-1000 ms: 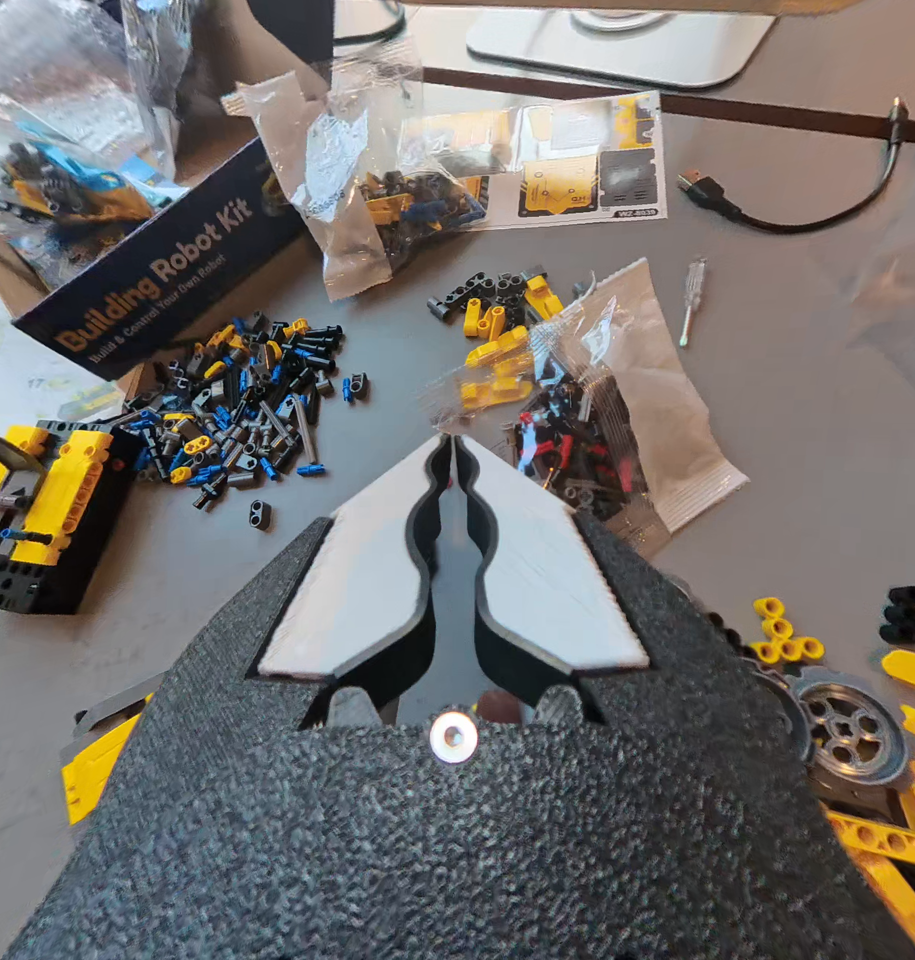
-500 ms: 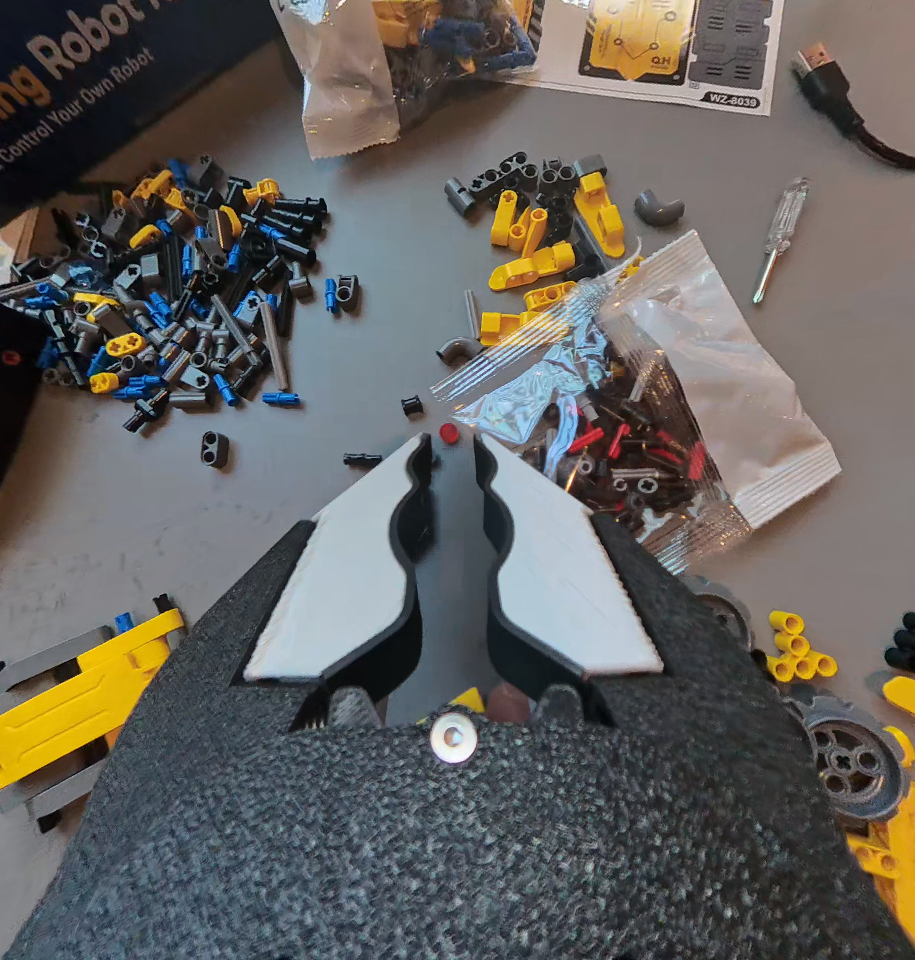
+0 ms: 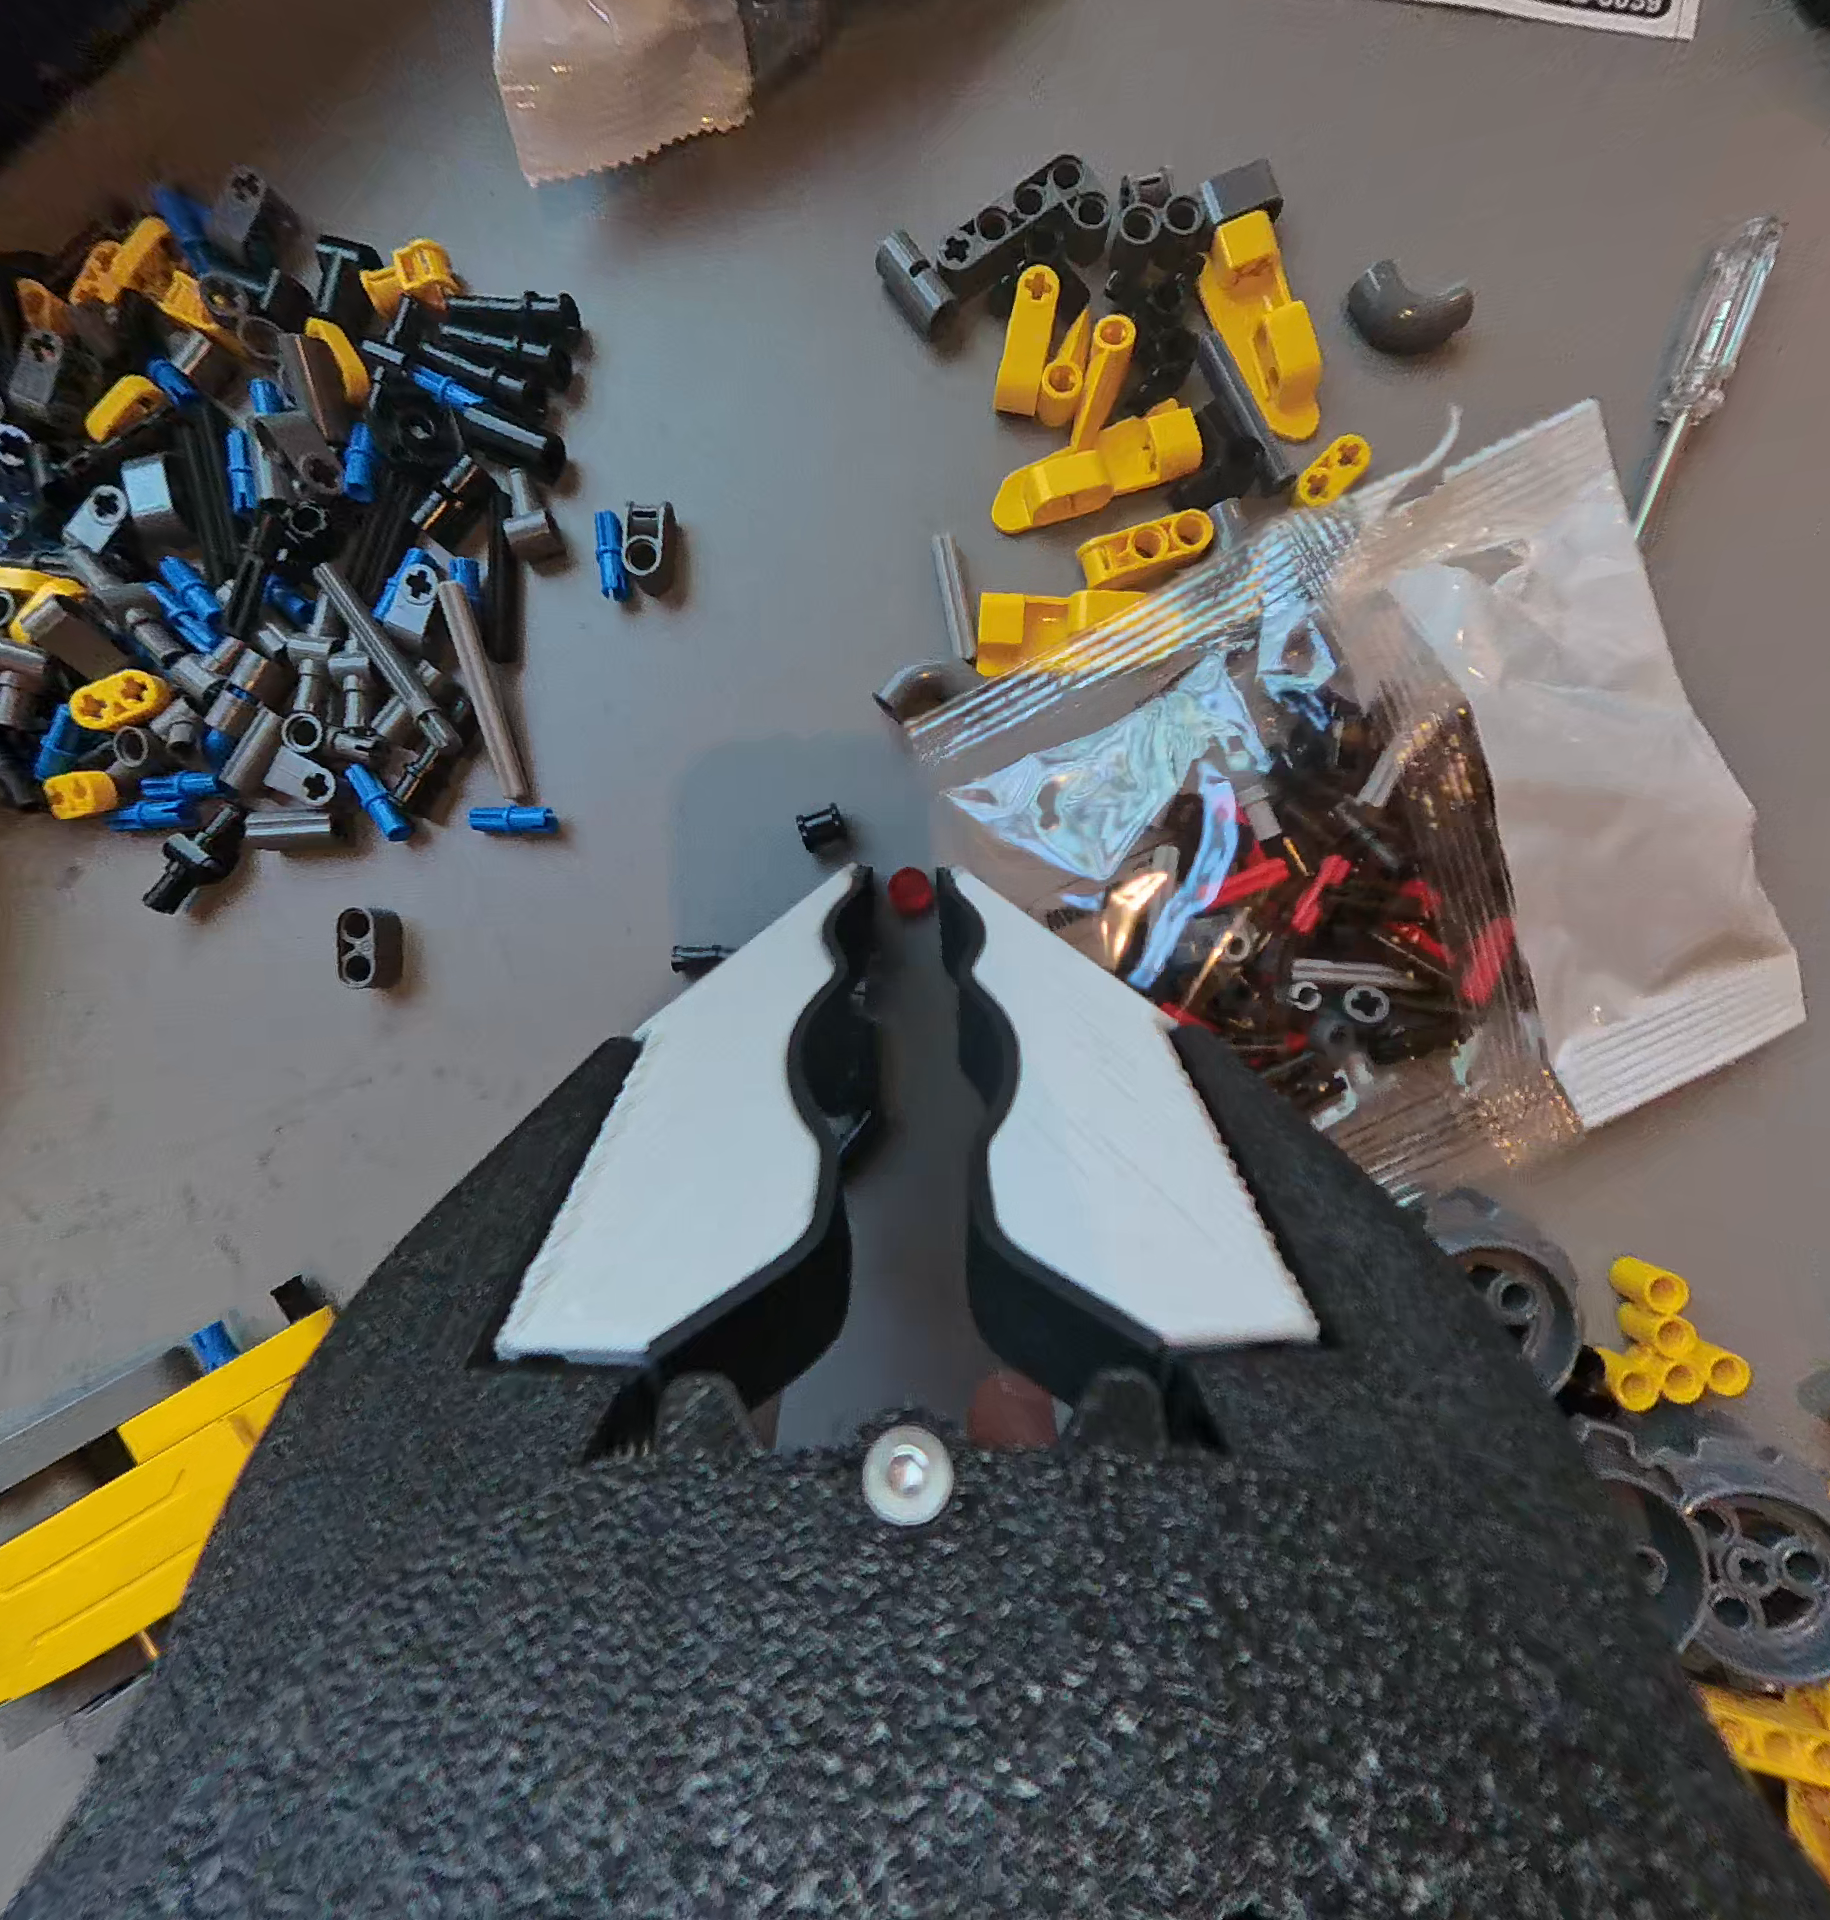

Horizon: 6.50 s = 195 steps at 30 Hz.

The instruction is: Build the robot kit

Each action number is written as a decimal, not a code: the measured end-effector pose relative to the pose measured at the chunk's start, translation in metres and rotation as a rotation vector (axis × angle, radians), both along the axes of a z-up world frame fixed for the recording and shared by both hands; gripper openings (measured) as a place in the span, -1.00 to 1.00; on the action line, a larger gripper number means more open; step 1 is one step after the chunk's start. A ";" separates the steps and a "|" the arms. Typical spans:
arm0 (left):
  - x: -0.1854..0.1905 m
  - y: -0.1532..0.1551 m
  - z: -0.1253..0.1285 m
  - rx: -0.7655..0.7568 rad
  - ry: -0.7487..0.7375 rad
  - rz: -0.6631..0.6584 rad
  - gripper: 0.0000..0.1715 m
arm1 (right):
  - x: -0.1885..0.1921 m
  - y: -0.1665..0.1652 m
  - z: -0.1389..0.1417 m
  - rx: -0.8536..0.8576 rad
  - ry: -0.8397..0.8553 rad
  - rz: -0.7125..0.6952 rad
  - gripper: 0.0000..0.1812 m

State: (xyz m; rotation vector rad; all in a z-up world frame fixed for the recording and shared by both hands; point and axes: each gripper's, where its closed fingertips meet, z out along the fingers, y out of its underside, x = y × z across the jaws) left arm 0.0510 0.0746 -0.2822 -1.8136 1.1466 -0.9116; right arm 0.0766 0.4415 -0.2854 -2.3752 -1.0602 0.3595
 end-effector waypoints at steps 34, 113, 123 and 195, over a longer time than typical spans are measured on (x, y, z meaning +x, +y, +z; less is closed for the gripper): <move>0.011 -0.005 -0.005 0.017 0.037 -0.035 -0.79 | 0.070 -0.154 0.012 0.024 -0.026 0.192 -0.93; -0.019 0.011 0.030 0.037 -0.139 0.115 -0.77 | 0.052 -0.133 0.031 0.318 0.282 0.103 -0.61; -0.021 0.015 0.032 -0.002 -0.178 0.124 -0.77 | 0.046 -0.134 0.029 0.294 0.285 0.140 -0.61; -0.109 0.111 0.072 0.213 -0.043 0.449 -0.74 | 0.064 0.000 0.141 0.210 0.890 0.312 -1.00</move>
